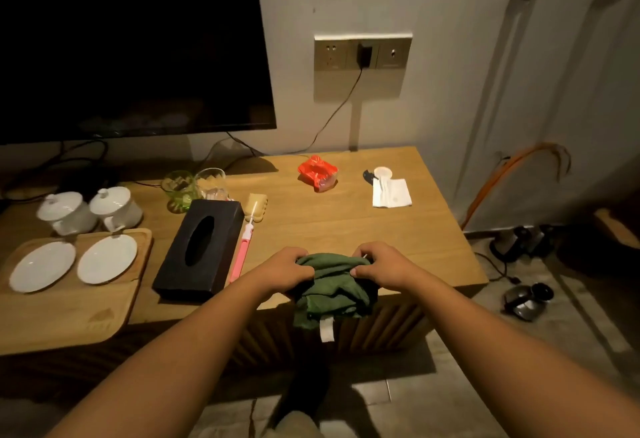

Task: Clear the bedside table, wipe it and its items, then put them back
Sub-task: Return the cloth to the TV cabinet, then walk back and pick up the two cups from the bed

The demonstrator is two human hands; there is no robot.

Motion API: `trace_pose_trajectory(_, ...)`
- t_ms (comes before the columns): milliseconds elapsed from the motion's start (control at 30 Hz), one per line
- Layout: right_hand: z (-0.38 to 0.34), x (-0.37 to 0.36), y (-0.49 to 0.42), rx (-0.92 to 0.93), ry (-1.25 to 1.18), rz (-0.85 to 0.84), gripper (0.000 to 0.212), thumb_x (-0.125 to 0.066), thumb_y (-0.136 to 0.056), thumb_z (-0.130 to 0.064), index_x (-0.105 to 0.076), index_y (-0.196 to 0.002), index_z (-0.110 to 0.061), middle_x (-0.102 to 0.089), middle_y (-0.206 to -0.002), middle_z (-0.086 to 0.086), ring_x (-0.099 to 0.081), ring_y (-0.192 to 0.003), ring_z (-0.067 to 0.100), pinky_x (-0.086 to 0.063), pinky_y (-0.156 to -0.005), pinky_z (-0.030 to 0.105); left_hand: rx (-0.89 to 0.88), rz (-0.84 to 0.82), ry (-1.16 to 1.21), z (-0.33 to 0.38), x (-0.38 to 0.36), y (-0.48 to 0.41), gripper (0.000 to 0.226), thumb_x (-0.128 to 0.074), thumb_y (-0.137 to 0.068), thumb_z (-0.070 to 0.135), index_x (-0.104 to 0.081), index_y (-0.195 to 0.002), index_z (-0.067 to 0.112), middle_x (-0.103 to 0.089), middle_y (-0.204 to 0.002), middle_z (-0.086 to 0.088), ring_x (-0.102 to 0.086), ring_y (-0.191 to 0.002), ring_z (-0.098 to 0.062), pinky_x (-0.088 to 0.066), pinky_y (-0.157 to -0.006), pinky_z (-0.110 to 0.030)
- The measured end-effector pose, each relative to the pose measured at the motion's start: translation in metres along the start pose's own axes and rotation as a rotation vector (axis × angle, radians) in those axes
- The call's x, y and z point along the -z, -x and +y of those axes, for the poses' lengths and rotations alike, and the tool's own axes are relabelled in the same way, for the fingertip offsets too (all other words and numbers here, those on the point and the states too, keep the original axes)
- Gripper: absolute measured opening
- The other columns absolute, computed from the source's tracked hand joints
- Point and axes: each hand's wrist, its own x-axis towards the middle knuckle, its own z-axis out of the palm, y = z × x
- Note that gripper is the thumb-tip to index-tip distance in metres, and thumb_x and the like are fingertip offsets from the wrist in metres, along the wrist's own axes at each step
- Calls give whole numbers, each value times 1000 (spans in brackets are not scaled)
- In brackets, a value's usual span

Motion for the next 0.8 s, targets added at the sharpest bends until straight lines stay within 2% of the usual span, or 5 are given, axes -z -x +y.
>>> trace_pose_trajectory(200, 29, -29, -100, -226, -42, 57, 27, -77, -78, -29, -58, -80, -10, -65, -80, 7, -59, -74, 23, -42, -63, 30, 102, -4, -62, -41, 16, -113, 6, -66, -82, 12, -62, -83, 7, -62, -78, -12, -57, -73, -23, -43, -65, -29)
trace_pose_trajectory(400, 40, -55, -150, -297, 152, 147, 30, -70, -82, -41, -52, -83, -17, -62, -87, 7, -59, -81, 28, -45, -64, 35, 116, 65, -239, -60, 25, -173, 19, -67, -82, 22, -61, -95, 10, -68, -96, -12, -63, -87, -26, -51, -76, -33)
trace_pose_trajectory(600, 47, -63, -141, -328, 200, 229, 34, -64, -84, -48, -42, -91, -23, -56, -87, 1, -56, -76, 24, -46, -61, 36, 35, 11, -777, -39, 33, -189, 56, -68, -83, 37, -36, -121, 13, -58, -107, -11, -61, -97, -32, -41, -68, -36)
trace_pose_trajectory(700, 53, -56, -118, -395, 93, 222, 22, -64, -85, -36, -50, -91, -21, -63, -90, 2, -60, -82, 25, -49, -66, 36, -70, -43, -997, -10, 25, -182, 50, -64, -84, 20, -37, -125, 11, -54, -112, -12, -60, -99, -32, -46, -69, -40)
trace_pose_trajectory(800, 61, -50, -73, -490, -24, 222, 13, -61, -81, -32, -56, -88, -21, -67, -92, 3, -63, -87, 25, -53, -75, 37, -315, -266, -1221, 23, -15, -163, 41, -57, -87, 18, -44, -125, 8, -56, -118, -13, -60, -106, -33, -50, -79, -42)
